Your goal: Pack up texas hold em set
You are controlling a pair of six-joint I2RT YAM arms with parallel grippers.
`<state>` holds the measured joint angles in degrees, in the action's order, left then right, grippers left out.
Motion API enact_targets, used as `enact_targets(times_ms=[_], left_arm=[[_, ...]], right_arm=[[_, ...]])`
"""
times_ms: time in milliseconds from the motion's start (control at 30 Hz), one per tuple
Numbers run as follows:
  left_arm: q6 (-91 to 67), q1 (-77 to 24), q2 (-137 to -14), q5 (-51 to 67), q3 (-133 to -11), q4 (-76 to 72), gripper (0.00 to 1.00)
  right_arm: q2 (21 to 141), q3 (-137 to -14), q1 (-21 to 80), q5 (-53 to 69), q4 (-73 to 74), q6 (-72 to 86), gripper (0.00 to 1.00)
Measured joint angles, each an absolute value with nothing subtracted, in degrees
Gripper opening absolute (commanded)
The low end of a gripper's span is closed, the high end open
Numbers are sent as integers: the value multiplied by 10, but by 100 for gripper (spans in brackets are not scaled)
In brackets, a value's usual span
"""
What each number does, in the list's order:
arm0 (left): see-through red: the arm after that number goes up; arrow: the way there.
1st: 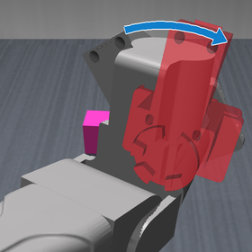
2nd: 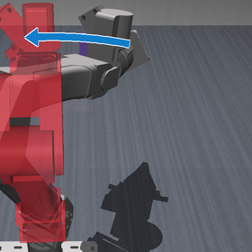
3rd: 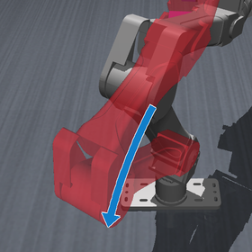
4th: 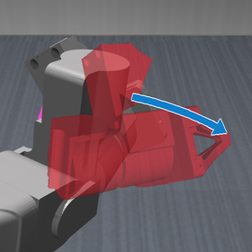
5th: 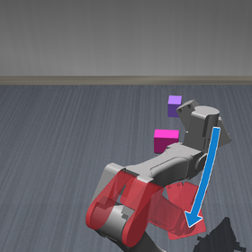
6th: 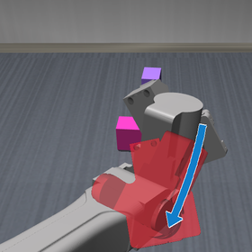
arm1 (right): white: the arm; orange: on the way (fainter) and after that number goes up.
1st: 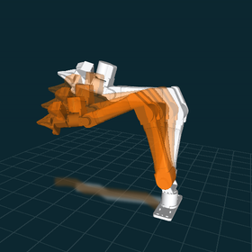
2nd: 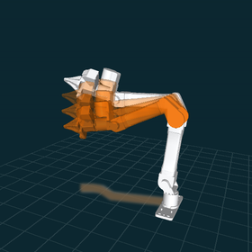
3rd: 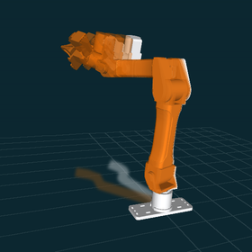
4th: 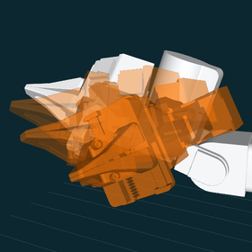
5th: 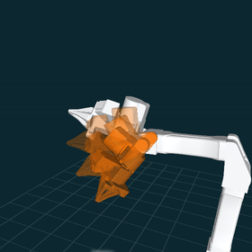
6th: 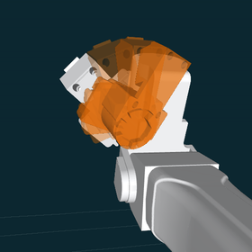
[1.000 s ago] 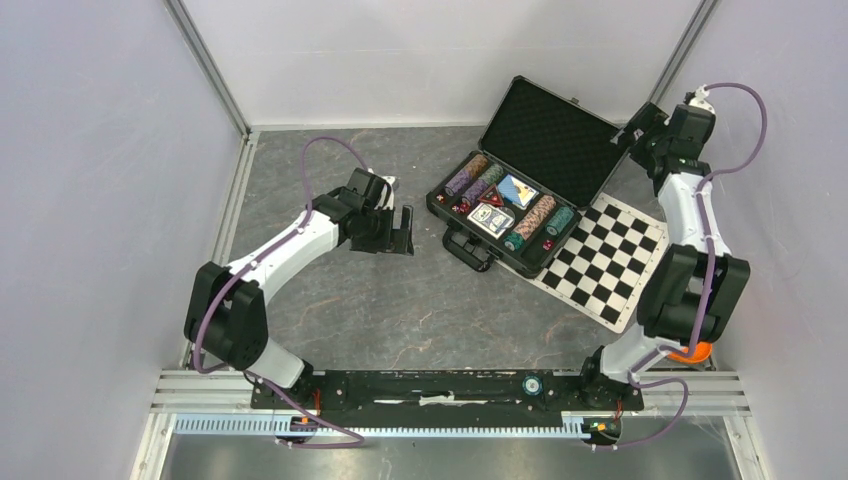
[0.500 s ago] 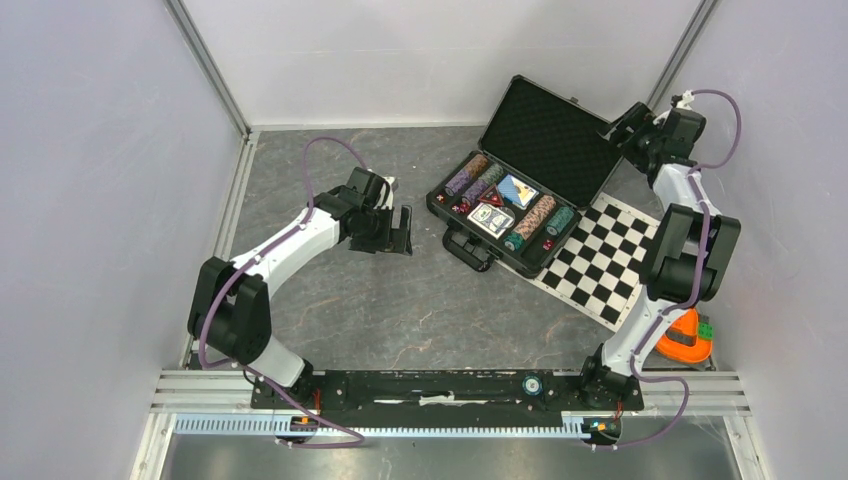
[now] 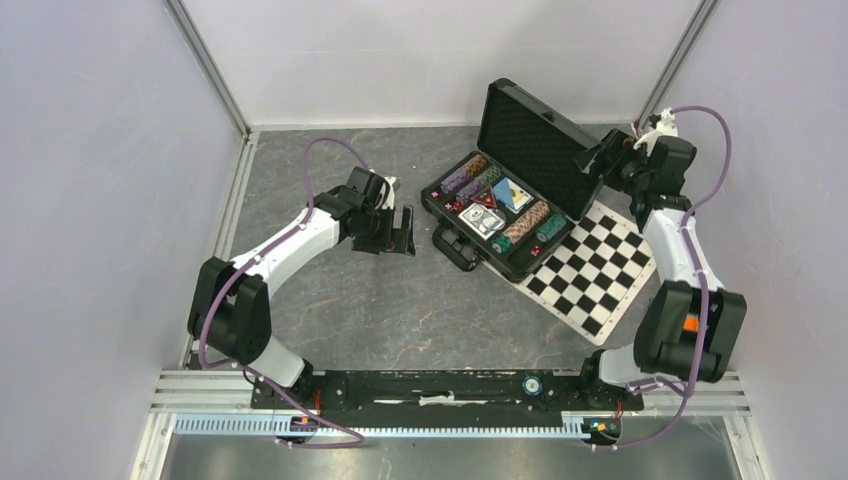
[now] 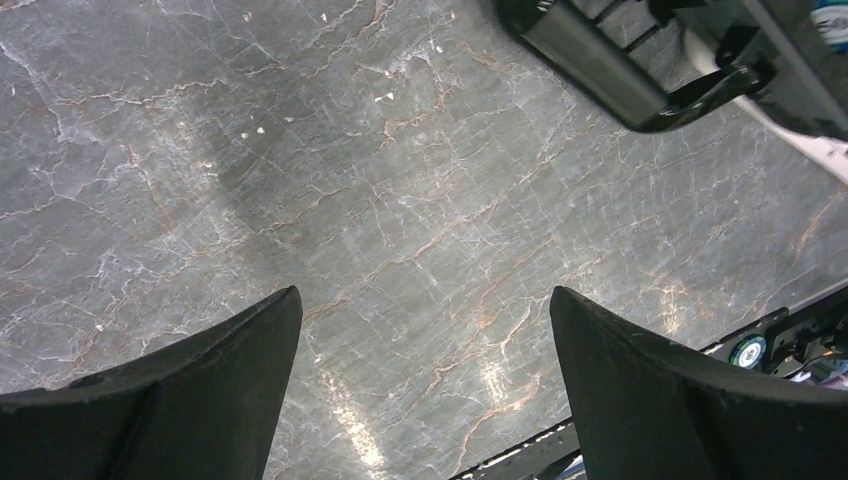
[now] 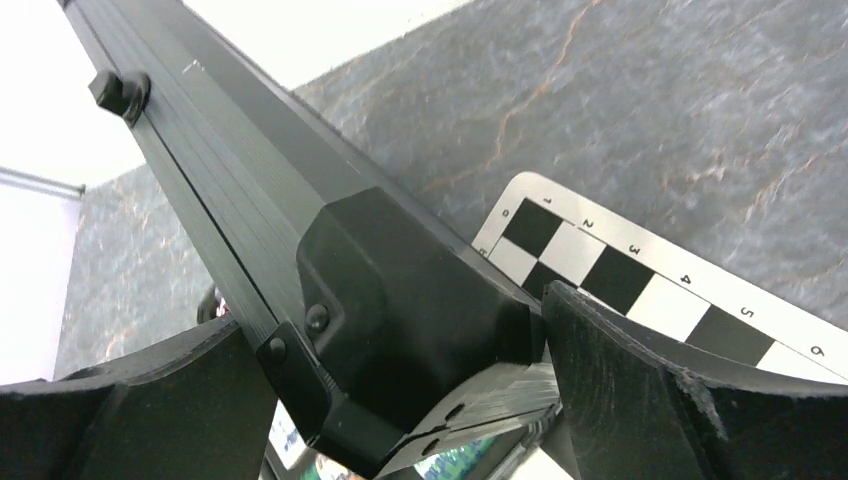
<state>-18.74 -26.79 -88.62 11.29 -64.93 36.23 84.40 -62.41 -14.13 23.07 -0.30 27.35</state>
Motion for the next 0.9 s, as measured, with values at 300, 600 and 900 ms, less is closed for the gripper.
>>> enact_targets(times_ms=[300, 600, 900], left_arm=[[-187, -268, -887, 128, -649, 358, 100], [-188, -268, -906, 137, -651, 356, 100], [-191, -268, -906, 141, -651, 340, 100]], right_arm=[[700, -549, -68, 212, 119, 198, 98], [671, -555, 10, 150, 175, 117, 98], [679, -586, 152, 24, 287, -5, 98]])
